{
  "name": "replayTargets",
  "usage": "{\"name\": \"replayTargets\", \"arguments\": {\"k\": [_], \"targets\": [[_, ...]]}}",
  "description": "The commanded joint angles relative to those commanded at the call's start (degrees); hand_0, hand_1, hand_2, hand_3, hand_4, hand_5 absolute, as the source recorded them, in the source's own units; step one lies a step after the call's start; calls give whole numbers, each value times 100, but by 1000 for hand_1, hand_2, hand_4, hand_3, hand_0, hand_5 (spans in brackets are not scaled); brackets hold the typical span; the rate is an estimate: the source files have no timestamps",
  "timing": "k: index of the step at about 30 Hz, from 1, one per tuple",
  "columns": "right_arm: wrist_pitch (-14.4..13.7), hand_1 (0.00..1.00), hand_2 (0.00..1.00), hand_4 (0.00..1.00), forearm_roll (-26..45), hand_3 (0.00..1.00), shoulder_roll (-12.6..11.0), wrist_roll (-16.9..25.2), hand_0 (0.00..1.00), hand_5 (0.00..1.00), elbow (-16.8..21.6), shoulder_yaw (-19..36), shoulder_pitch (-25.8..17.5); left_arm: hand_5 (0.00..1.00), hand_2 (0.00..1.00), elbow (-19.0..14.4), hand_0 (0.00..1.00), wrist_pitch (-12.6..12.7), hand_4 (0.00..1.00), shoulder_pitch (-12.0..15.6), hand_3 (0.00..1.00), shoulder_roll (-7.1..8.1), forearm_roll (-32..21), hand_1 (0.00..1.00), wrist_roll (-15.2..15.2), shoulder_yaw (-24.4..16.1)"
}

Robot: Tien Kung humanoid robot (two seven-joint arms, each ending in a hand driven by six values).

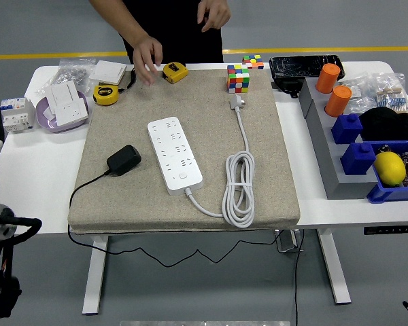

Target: Pick up the plug,place it near the board,insert it into the board,press the button

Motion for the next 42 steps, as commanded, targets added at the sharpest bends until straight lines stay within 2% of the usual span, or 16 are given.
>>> {"name": "replayTargets", "arguments": {"k": [2, 3, 7, 8, 9, 10, 14, 15, 20, 21, 32, 33, 35, 38, 39, 42], "targets": [[-1, 831, 733, 998, 9, 747, 13, 3, 998, 872, 0, 5, -8, 998, 994, -79, 998, -54, 998, 102, 977, 0, -484, 998, 11, -135], [-1, 830, 734, 998, 18, 746, 21, 4, 998, 871, 0, 5, -17, 998, 889, -124, 913, -79, 998, 168, 924, 0, -745, 926, 24, -222], [0, 830, 734, 998, 22, 746, 29, 1, 998, 871, 0, 10, -40, 998, 889, -183, 913, -69, 998, 337, 924, 0, -1656, 926, 88, -445], [-1, 830, 734, 998, 29, 746, 29, 3, 998, 871, 0, 4, -44, 998, 889, -177, 913, -46, 998, 376, 924, 0, -1748, 926, 111, -479], [-2, 830, 734, 998, 34, 745, 29, 5, 998, 874, 0, -1, -47, 982, 810, -171, 864, -27, 998, 408, 815, 0, -1741, 845, 133, -497], [-3, 830, 734, 998, 34, 745, 30, 5, 998, 874, 0, -3, -50, 982, 810, -162, 864, -4, 998, 436, 815, 0, -1680, 845, 158, -509], [3, 830, 734, 998, 24, 745, 48, 6, 998, 874, 0, -9, -76, 982, 810, -122, 864, 184, 998, 550, 815, 0, -1009, 845, 323, -605], [5, 830, 733, 998, 17, 745, 52, 6, 998, 875, 0, -10, -80, 819, 802, -117, 855, 243, 998, 569, 806, 0, -799, 832, 369, -638], [11, 830, 733, 998, 12, 745, 76, 23, 998, 875, 0, -31, -104, 819, 802, -106, 855, 470, 998, 635, 806, 0, 375, 832, 665, -792], [13, 830, 734, 998, 12, 745, 83, 25, 998, 875, 0, -39, -115, 781, 803, -104, 839, 519, 998, 637, 805, 0, 630, 822, 732, -826], [35, 829, 734, 998, -59, 745, 156, 64, 998, 875, 0, -82, -210, 747, 788, -7, 821, 770, 998, 552, 793, 0, 3263, 812, 1452, -1043], [37, 829, 734, 998, -64, 745, 162, 71, 998, 876, 0, -87, -211, 740, 889, 2, 998, 757, 998, 549, 563, 0, 3524, 998, 1538, -1051], [39, 829, 734, 998, -79, 745, 171, 81, 998, 876, 0, -92, -210, 740, 889, 20, 998, 745, 998, 553, 563, 0, 4000, 998, 1584, -1027], [44, 829, 734, 998, -101, 745, 192, 93, 998, 876, 0, -92, -222, 740, 889, 46, 998, 757, 998, 575, 563, 0, 4508, 998, 1432, -972], [46, 829, 733, 998, -108, 745, 195, 95, 998, 875, 0, -94, -227, 839, 998, 65, 998, 727, 998, 573, 990, 0, 4421, 998, 1388, -951], [50, 829, 733, 998, -131, 745, 205, 94, 998, 875, 0, -90, -244, 839, 998, 116, 998, 727, 998, 567, 990, 0, 3789, 998, 1167, -893]]}}
